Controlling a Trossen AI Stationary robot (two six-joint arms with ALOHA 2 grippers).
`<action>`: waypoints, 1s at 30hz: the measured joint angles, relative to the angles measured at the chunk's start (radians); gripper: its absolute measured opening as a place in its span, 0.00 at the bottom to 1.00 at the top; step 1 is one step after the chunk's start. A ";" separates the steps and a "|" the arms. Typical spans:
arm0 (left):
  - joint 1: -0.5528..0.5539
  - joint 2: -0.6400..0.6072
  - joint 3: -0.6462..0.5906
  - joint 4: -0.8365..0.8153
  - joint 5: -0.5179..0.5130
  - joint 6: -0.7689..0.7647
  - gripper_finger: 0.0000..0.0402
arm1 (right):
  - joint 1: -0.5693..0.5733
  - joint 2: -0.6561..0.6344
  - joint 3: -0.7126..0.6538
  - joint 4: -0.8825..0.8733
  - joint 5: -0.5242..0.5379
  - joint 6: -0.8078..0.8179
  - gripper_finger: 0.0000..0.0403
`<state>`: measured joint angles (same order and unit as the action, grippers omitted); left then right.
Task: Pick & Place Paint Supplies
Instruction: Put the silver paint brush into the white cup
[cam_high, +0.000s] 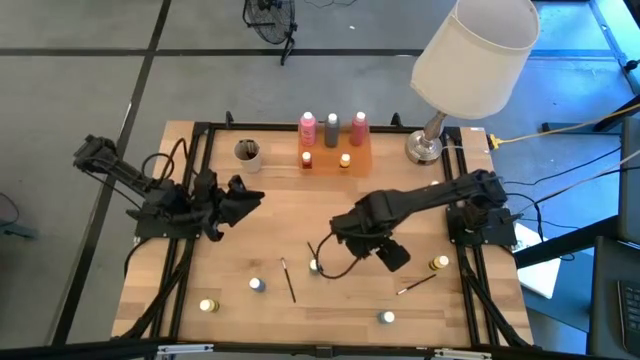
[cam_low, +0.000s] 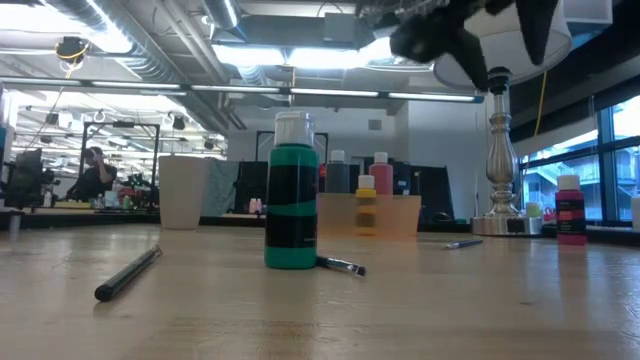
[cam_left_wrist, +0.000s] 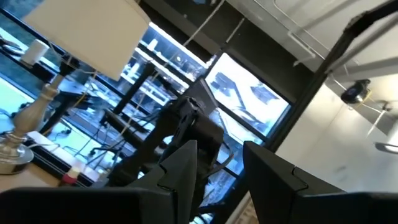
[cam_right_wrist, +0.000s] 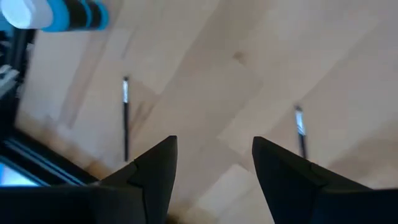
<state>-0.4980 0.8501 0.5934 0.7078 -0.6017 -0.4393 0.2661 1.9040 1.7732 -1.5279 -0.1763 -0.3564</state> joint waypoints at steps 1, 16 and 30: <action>-0.002 0.000 0.000 0.001 -0.007 0.000 0.32 | -0.010 0.000 -0.014 0.003 -0.021 -0.017 0.53; -0.005 -0.008 0.000 0.030 -0.107 0.033 0.32 | -0.109 0.001 -0.269 0.217 0.121 -0.175 0.53; -0.005 0.025 0.000 0.008 -0.128 0.043 0.32 | -0.118 0.001 -0.449 0.502 0.201 -0.207 0.45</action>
<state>-0.5034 0.8753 0.5938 0.7154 -0.7293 -0.3965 0.1478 1.9045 1.3242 -1.0261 0.0250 -0.5632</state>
